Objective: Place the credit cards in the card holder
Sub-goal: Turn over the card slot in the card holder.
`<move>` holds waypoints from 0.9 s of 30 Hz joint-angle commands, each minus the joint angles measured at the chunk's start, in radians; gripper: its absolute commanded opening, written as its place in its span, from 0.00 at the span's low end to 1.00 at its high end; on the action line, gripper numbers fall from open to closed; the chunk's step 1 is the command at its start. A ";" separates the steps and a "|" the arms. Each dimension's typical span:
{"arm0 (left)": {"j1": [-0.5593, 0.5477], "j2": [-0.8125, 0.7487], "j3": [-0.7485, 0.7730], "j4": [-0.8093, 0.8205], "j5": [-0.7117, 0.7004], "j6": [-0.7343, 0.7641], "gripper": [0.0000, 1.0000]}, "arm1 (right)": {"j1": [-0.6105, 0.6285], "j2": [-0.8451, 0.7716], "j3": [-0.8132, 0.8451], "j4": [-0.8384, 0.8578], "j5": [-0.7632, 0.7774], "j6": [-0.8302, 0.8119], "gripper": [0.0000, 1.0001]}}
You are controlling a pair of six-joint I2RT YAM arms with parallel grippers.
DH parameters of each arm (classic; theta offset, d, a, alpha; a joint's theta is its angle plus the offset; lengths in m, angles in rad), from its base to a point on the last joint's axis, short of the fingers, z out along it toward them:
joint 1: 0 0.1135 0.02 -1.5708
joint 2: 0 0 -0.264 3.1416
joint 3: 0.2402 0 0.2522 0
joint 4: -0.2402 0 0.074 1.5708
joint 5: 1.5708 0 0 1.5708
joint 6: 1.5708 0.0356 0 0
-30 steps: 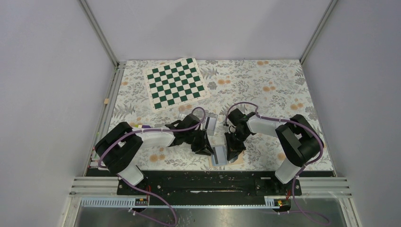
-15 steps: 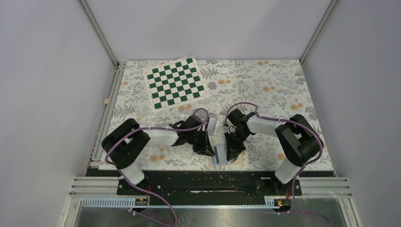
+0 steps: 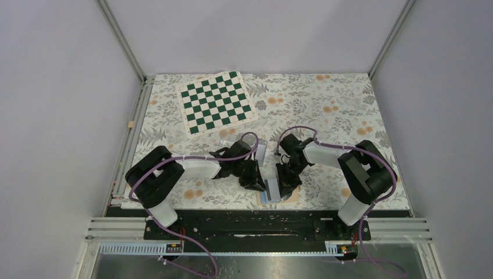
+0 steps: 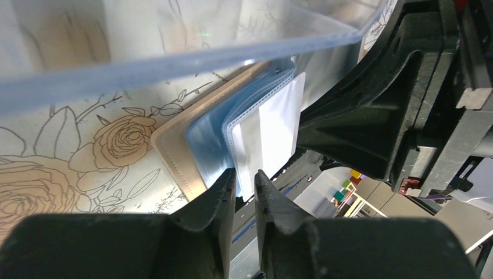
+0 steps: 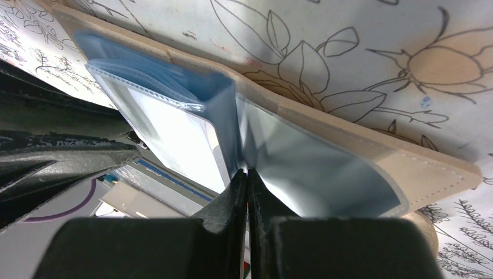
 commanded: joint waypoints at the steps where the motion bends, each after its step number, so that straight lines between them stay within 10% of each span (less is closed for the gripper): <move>1: -0.007 -0.003 0.028 0.051 0.022 -0.010 0.20 | 0.007 0.008 -0.003 -0.001 -0.001 -0.007 0.06; 27: -0.012 -0.063 0.018 0.118 0.042 -0.030 0.22 | 0.008 -0.018 0.022 -0.040 0.005 -0.016 0.08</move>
